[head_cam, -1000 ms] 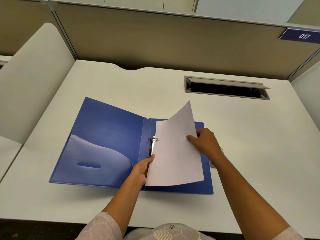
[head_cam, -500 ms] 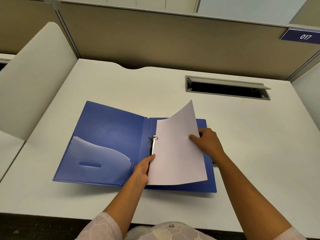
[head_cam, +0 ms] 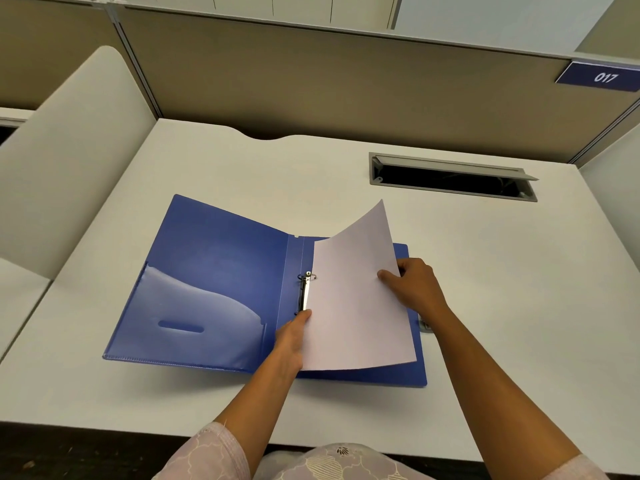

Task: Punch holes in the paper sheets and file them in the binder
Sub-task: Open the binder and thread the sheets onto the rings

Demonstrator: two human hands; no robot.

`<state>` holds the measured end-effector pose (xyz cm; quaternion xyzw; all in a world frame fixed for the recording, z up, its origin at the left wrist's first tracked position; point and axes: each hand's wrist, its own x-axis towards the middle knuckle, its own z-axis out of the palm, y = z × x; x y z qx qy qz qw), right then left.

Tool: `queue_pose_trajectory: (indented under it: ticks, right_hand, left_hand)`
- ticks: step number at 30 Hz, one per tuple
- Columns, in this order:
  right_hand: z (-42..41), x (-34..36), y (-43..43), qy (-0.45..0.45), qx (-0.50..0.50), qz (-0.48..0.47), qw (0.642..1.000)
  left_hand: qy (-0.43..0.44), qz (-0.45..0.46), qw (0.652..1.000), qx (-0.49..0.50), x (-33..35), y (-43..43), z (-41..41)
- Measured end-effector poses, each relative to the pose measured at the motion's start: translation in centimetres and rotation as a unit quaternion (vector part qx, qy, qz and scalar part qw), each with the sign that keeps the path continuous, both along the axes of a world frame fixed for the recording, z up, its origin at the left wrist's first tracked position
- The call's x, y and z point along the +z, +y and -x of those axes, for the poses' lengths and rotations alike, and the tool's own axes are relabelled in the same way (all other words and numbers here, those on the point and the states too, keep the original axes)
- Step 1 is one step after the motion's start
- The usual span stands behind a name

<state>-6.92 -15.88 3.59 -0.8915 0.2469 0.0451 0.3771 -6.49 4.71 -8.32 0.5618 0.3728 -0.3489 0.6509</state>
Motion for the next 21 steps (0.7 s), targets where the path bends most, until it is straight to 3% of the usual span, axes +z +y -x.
queue_pose_trajectory:
  ticks: [15,21]
  right_hand:
    - [0.7,-0.9,-0.5,0.006,-0.033,-0.064,0.997]
    - [1.4,-1.8,-1.0,0.016,-0.056,-0.087,0.994]
  left_hand:
    - [0.025,0.073,0.997,-0.019,0.7,0.8,0.1]
    - [0.026,0.061,0.998,-0.016,1.2,0.3,0.1]
